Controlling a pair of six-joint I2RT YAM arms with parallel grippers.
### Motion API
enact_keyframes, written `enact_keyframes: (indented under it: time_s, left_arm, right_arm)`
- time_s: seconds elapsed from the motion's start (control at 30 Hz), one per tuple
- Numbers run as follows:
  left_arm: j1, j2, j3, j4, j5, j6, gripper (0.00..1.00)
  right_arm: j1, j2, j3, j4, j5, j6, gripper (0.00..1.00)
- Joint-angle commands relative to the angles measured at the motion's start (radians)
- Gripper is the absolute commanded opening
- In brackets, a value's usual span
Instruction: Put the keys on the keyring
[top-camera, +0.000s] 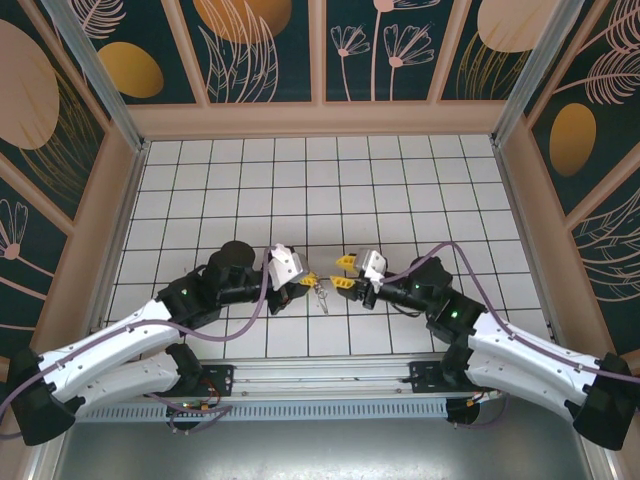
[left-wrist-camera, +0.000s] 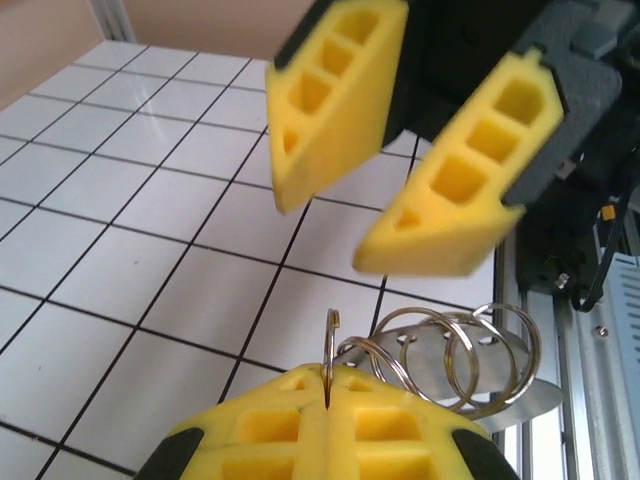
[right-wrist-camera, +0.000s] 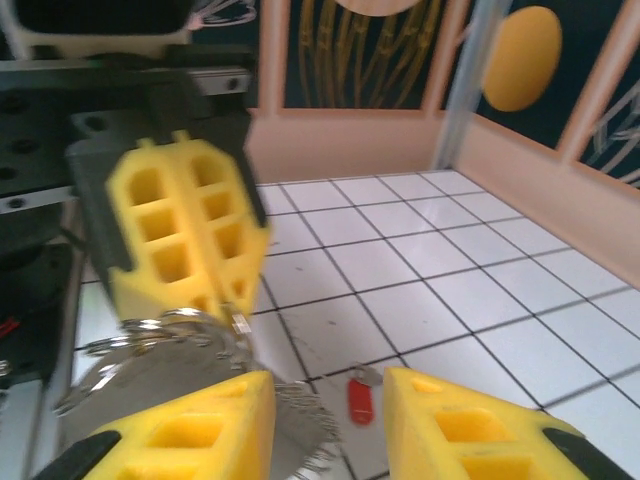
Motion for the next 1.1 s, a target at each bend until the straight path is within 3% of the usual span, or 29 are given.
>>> enact_keyframes:
  time_s: [0.0, 0.17, 0.33, 0.47, 0.6, 0.73, 1.07]
  left_arm:
    - [0.001, -0.012, 0.042, -0.029, -0.047, 0.02, 0.0]
    - [0.001, -0.087, -0.001, -0.035, -0.133, -0.028, 0.0]
    - [0.003, -0.136, -0.074, 0.021, -0.232, -0.16, 0.0]
    - [0.002, -0.218, -0.196, 0.171, -0.393, -0.363, 0.0]
    - [0.002, -0.32, -0.206, 0.1, -0.573, -0.42, 0.0]
    - [0.002, -0.4, -0.194, 0.019, -0.694, -0.444, 0.0]
    - [0.002, -0.525, -0.298, 0.01, -0.826, -0.574, 0.0]
  right_arm:
    - [-0.059, 0.016, 0.05, 0.001, 0.023, 0.068, 0.38]
    - [-0.177, 0.162, 0.111, -0.019, -0.088, 0.171, 0.57]
    - [-0.2, 0.408, 0.234, -0.085, -0.049, 0.186, 0.62]
    - [-0.229, 0.625, 0.348, -0.113, -0.076, 0.238, 0.7]
    - [-0.228, 0.772, 0.407, -0.069, -0.118, 0.26, 0.78]
    - [-0.206, 0.893, 0.477, -0.063, -0.139, 0.248, 0.82]
    - [-0.097, 1.175, 0.73, -0.13, -0.152, 0.232, 0.81]
